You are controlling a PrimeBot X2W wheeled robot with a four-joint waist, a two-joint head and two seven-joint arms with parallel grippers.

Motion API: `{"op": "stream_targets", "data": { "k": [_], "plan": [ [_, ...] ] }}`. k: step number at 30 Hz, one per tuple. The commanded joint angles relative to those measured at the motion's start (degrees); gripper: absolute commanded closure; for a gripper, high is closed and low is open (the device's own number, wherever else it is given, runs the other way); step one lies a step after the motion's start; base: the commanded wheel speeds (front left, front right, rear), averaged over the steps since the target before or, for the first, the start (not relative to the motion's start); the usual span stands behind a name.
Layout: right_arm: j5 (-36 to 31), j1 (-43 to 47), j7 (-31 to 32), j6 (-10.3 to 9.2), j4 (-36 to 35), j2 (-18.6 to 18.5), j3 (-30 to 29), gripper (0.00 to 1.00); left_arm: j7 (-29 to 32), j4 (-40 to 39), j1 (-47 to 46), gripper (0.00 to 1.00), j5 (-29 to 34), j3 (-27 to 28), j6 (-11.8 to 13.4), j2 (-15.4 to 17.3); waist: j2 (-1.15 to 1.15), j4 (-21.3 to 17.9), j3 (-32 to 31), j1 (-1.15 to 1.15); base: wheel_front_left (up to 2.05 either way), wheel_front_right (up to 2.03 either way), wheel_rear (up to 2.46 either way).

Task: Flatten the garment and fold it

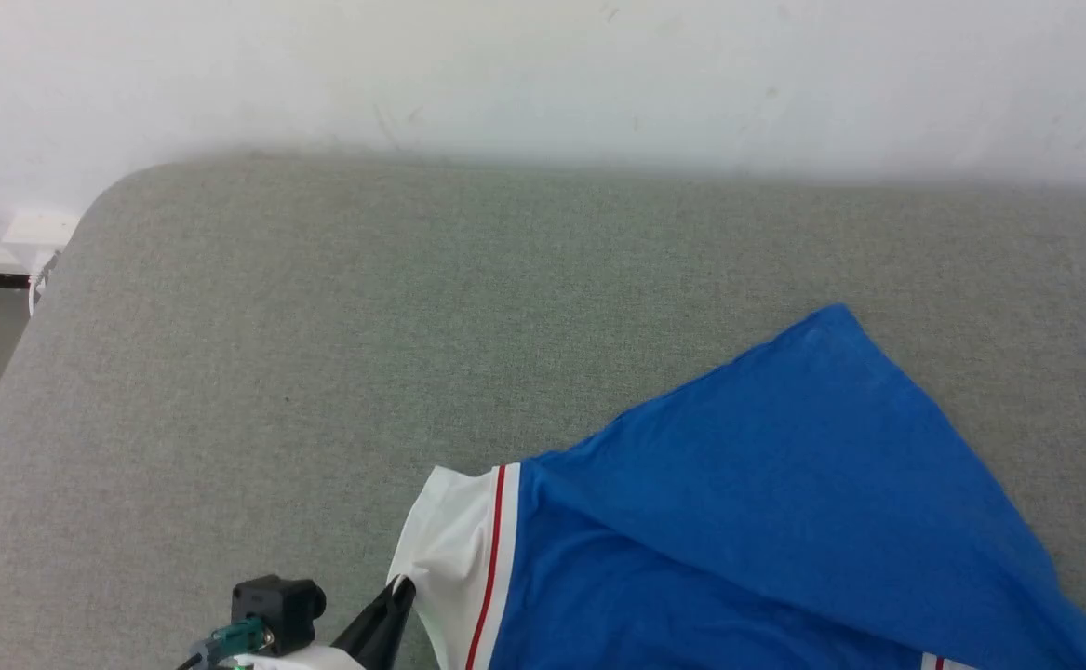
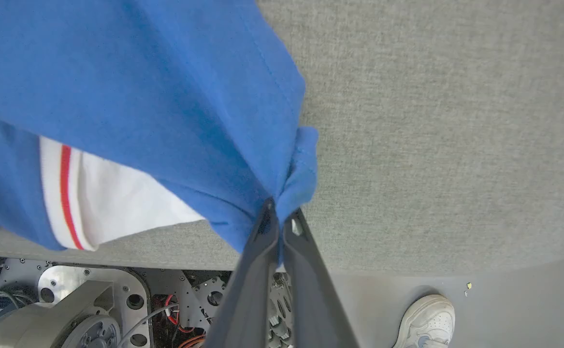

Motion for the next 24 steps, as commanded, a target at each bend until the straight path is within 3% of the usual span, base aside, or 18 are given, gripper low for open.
{"op": "stream_targets", "data": {
  "k": [1, 2, 7, 14, 24],
  "plan": [
    [-0.5, -0.9, -0.2, -0.06, 0.0, -0.1, -0.3, 0.87, -0.2, 0.1, -1.0, 1.00, 0.0, 0.1, 0.0, -0.1, 0.00, 0.5, 0.7, 0.00, 0.00, 0.00, 0.00],
    [-0.4, -1.7, -0.5, -0.06, -0.3, -0.2, -0.3, 0.00, -0.3, 0.1, -1.2, 1.00, 0.1, 0.1, 0.0, -0.1, 0.00, 0.7, 0.9, 0.00, 0.00, 0.00, 0.00],
    [1.9, -6.7, 0.7, -0.06, -3.4, -2.9, 0.7, 0.00, -0.4, -0.3, -2.0, 1.00, 0.5, -0.3, -0.1, -0.5, 0.00, 2.2, 2.4, 0.00, 0.00, 0.00, 0.00],
    [3.3, -20.9, 3.4, -0.06, -5.4, -7.5, 5.3, 0.00, -0.3, -2.2, -5.0, 1.00, 1.9, -1.6, -0.6, -1.6, 0.00, 6.6, 8.0, 0.00, 0.00, 0.00, 0.00],
    [0.2, -42.5, 9.3, -0.06, 5.9, -10.3, 15.4, 0.00, -0.4, -4.0, -9.6, 1.00, 3.9, -4.2, -1.4, -4.9, 0.00, 14.2, 16.1, 0.00, 0.00, 0.00, 0.00]
  ]
}}
